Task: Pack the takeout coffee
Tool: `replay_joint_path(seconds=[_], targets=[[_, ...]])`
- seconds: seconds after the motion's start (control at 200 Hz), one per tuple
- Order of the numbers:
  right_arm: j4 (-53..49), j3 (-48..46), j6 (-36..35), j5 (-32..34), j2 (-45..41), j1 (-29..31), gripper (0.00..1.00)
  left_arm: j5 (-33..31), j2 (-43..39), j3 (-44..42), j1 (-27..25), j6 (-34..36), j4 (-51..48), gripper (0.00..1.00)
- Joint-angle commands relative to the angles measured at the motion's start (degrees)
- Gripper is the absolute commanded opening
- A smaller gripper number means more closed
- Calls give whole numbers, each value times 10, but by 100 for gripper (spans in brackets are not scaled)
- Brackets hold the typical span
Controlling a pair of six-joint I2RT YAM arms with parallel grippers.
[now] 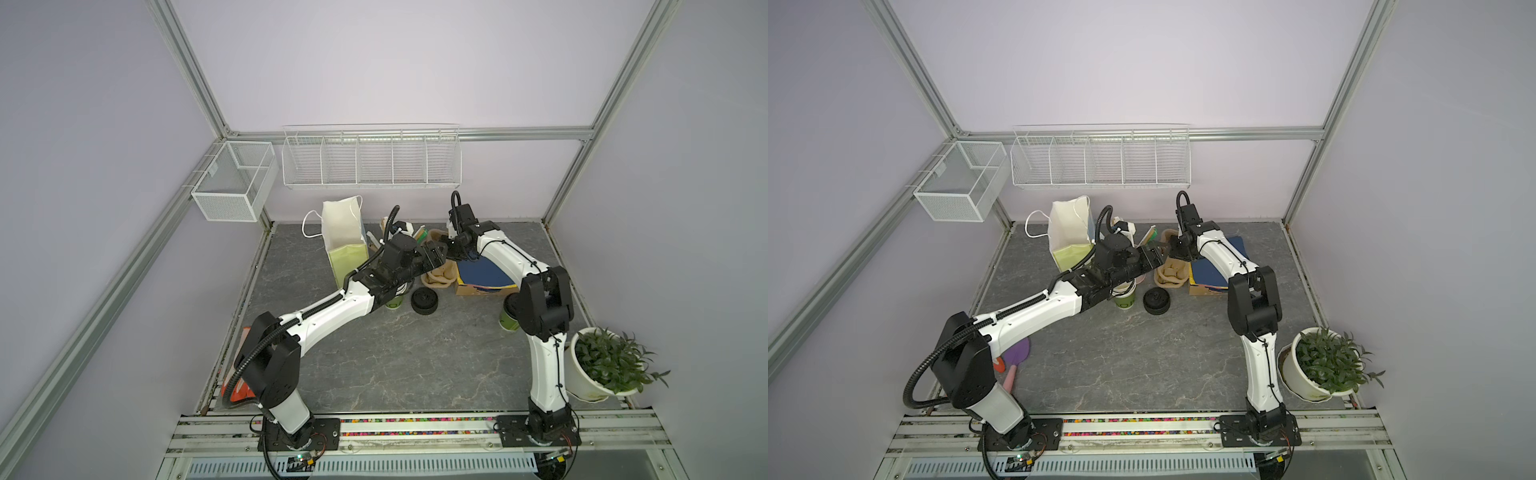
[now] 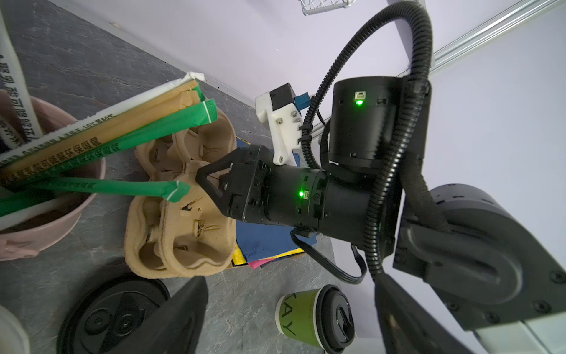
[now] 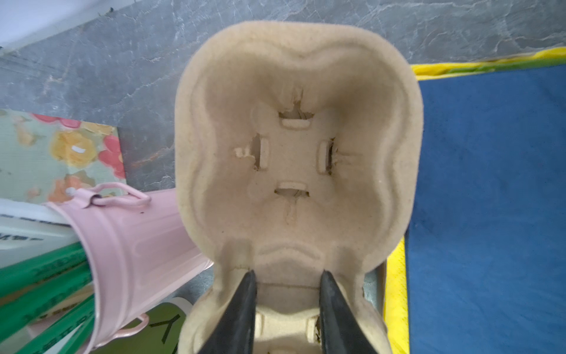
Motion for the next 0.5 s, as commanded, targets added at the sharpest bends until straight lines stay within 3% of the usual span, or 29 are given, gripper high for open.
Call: replay_joint_path(seconds=[0.0, 0.495], targets=[[21, -15, 11, -20, -34, -10, 31, 6, 10, 15, -3, -15, 21, 86], [84, -92, 17, -71, -80, -25, 30, -98, 18, 15, 4, -62, -115, 85]])
